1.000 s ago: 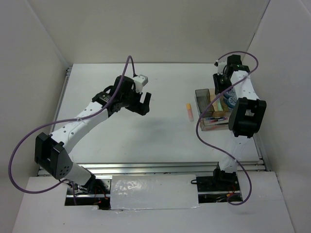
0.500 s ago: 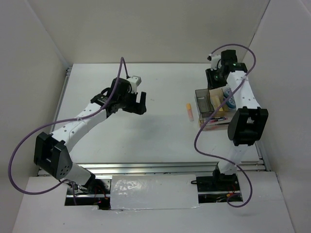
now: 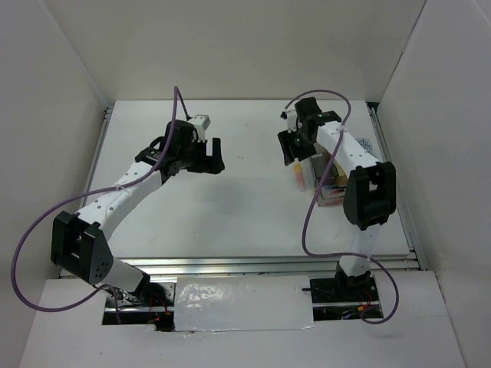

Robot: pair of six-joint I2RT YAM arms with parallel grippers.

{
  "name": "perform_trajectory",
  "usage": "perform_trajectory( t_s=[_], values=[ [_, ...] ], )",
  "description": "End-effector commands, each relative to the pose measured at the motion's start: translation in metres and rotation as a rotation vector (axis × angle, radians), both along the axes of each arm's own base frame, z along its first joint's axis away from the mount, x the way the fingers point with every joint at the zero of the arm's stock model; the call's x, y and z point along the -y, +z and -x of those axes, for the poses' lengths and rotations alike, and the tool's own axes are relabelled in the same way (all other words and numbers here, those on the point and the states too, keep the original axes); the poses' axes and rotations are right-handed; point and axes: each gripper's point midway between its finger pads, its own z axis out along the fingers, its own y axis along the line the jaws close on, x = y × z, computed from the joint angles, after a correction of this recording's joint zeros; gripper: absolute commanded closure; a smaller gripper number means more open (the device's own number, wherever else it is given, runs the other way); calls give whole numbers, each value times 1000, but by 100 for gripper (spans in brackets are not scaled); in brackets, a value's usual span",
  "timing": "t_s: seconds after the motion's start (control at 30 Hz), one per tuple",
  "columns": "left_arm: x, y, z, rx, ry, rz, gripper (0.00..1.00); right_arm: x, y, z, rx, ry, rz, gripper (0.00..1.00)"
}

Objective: Sort the stationery into containers
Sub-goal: Pick up the pen from the center of the board.

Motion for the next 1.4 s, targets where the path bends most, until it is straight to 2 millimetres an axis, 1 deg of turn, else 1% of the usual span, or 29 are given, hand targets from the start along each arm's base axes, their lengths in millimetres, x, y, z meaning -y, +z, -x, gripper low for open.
perform_trajectory(
  t_s=[0.0,0.07,0.23,0.3,0.33,0.37,0.47,0.53,0.7,0.77,0.83,1.03,1.23,1.33,1.37],
  values=[
    [0,16,-2,54,8,43,1,-4,-8,-12,37,-73,47,39],
    [-1,16,-3,54,11,43,1,-4,-19,-12,19,-87,72,39],
    [2,11,-7,35,11,42,1,-6,-34,-10,-6,-101,93,39],
    [2,11,-8,32,13,44,1,-5,-42,-12,-14,-162,120,38],
    [3,12,-9,32,13,46,1,2,-46,-12,-17,-182,170,39],
    [3,11,-8,30,10,47,1,1,-53,-12,-37,-214,176,40],
    [3,11,-8,31,10,44,1,3,-66,-3,-72,-241,192,39],
    [3,10,-6,27,7,44,1,5,-70,-1,-79,-247,205,31],
    [1,9,-5,29,10,44,1,15,-74,-5,-88,-254,218,27],
    [2,9,-5,31,10,44,1,18,-78,-5,-102,-246,218,20],
    [1,8,-6,26,13,45,1,22,-82,-4,-132,-244,213,19],
    [1,5,-8,19,15,42,1,18,-88,-2,-161,-227,195,18],
    [1,4,-9,7,13,44,1,18,-94,-3,-167,-245,212,17],
    [1,3,-10,4,15,43,1,16,-100,1,-192,-238,200,18],
    [1,4,-10,7,15,44,1,15,-100,0,-194,-239,196,20]
  ],
)
